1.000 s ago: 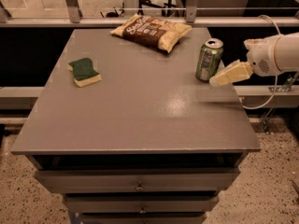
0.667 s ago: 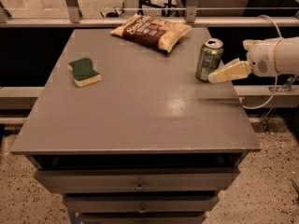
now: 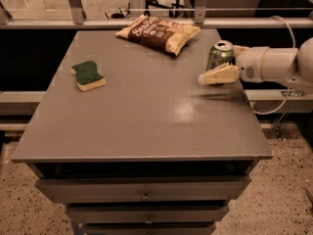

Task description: Move green can near sponge

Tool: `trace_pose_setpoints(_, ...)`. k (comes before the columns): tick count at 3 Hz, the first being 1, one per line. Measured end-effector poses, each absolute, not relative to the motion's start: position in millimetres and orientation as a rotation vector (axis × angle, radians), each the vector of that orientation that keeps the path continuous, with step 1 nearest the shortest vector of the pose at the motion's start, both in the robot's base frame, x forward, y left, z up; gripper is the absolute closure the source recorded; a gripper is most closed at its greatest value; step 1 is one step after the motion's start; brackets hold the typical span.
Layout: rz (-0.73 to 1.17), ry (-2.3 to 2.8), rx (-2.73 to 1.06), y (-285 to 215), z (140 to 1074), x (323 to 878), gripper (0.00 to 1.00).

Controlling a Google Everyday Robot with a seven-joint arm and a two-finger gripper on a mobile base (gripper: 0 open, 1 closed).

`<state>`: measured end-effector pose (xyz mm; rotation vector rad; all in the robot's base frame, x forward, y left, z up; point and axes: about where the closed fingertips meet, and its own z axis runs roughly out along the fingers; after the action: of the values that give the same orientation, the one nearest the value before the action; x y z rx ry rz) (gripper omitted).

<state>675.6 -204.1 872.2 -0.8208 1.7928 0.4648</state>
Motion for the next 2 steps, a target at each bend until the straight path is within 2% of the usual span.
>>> trace_pose_setpoints(2, 0.496, 1.725, -0.834, -177.6, 863.2, 692.7, 0.47)
